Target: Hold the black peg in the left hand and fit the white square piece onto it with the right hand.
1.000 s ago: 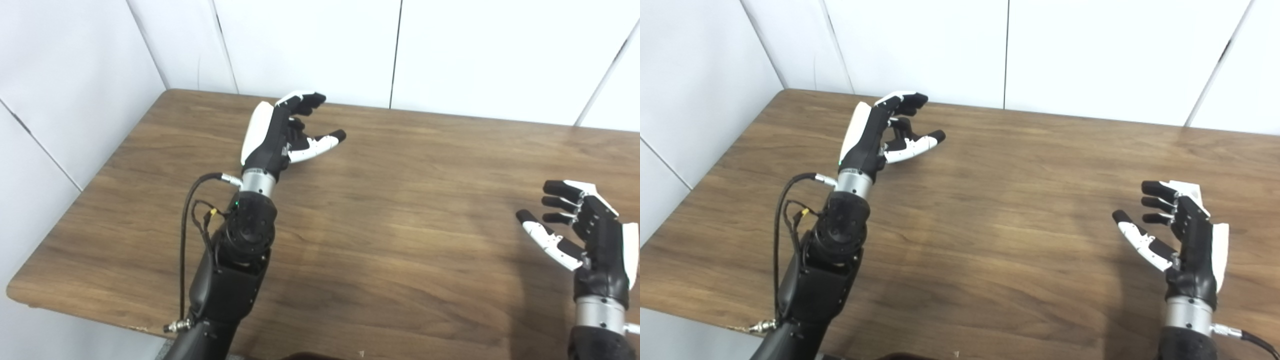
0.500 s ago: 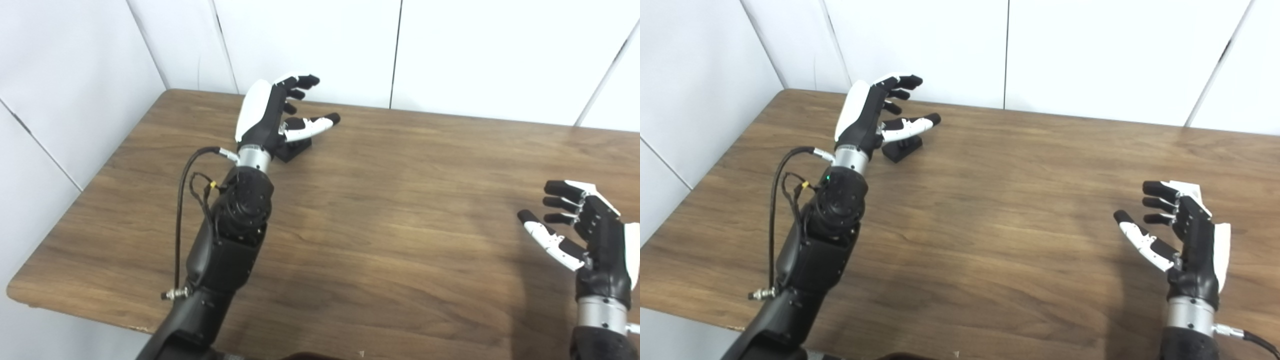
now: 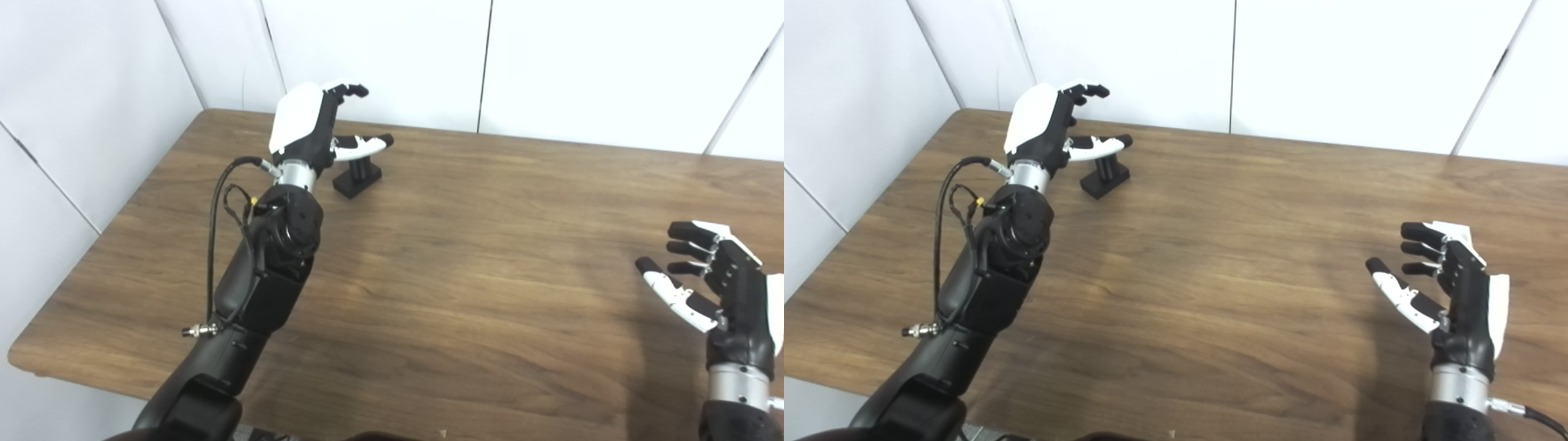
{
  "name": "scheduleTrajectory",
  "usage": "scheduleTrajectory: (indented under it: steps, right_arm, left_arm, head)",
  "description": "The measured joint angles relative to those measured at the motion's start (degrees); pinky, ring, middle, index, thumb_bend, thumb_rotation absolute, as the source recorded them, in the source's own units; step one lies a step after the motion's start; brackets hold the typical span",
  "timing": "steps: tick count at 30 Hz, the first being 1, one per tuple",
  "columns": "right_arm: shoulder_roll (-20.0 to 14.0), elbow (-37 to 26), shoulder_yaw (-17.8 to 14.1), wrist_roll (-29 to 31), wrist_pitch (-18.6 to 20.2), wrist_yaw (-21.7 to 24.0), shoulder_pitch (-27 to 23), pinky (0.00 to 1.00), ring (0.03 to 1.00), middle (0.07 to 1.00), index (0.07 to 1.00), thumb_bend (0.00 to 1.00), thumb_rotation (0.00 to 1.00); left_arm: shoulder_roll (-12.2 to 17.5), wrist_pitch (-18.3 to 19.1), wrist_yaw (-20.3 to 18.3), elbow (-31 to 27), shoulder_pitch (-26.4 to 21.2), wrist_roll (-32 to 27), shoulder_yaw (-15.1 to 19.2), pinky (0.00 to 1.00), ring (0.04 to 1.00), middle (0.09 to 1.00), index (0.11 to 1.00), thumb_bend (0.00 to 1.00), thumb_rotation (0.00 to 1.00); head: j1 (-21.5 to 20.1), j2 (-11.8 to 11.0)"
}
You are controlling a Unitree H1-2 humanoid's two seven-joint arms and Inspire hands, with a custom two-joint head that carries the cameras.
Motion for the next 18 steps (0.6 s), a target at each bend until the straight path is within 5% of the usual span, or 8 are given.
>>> scheduleTrajectory:
  steps: [13,18]
  right_arm:
    - [0.0,0.0,-0.2,0.1,0.0,0.0,0.3,0.55,0.662,0.675,0.632,0.58,0.02]
    - [0.1,-0.1,-0.2,0.1,0.0,0.0,0.5,0.54,0.658,0.678,0.634,0.57,0.03]
  left_arm:
    - [0.5,2.2,-3.2,1.6,-0.5,9.4,-1.6,0.97,0.969,0.940,0.771,0.84,0.53]
    - [0.6,2.2,-5.1,3.0,-0.5,13.4,-1.5,1.00,0.999,0.995,0.783,0.87,0.54]
  head:
    - [-0.1,0.4]
    - [-0.3,0.5]
